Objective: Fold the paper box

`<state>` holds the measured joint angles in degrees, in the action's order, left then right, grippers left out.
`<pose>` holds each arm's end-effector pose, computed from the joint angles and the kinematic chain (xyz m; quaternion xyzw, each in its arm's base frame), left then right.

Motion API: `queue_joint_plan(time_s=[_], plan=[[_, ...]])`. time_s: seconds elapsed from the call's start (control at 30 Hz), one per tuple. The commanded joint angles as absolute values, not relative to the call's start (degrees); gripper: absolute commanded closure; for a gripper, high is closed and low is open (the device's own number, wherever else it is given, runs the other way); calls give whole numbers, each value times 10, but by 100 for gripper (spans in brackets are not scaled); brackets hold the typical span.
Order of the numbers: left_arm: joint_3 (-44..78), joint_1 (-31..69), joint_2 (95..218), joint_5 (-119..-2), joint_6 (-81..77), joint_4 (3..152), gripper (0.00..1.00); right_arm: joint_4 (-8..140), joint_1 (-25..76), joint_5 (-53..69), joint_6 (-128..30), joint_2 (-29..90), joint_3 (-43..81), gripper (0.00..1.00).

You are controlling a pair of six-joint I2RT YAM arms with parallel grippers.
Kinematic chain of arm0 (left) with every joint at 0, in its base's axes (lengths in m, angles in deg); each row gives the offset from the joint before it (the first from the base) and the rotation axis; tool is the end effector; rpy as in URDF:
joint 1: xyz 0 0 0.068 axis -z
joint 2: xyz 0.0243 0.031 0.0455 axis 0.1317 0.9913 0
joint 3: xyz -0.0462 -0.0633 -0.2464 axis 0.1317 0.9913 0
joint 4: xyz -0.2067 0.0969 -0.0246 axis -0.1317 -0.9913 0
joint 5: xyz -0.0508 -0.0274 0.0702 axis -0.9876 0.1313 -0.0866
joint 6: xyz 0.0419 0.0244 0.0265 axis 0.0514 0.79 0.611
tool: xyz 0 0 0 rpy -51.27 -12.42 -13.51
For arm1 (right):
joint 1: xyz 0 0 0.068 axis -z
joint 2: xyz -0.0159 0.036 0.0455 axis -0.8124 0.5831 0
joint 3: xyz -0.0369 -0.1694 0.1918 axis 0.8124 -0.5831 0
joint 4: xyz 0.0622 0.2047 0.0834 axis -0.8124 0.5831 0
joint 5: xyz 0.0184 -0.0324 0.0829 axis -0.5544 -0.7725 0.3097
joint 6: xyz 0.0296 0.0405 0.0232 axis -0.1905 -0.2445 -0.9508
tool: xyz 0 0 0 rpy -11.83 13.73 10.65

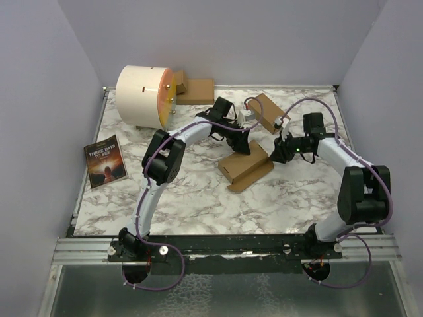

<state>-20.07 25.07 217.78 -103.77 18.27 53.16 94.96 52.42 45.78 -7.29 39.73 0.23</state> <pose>0.3871 -0.2829 0.1684 0.4394 0.7371 -0.4639 0.2199 0.2749 0.0359 0.2091 -0.3693 0.8226 0.2948 0.3161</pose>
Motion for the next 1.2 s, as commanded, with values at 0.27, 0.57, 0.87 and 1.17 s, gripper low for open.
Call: queue_joint_plan(time_s=[0.27, 0.57, 0.87, 1.17], plan=[[-203, 251, 2216, -1011, 222, 484, 39, 1018, 528, 493, 175, 329, -8, 43], [-207, 251, 2216, -1010, 225, 477, 39, 925, 528, 460, 215, 337, -26, 20], [-202, 250, 2215, -1012, 227, 479, 39, 932, 533, 446, -16, 422, -1, 47], [-202, 250, 2212, -1013, 226, 479, 39, 895, 533, 395, -54, 446, -32, 60]])
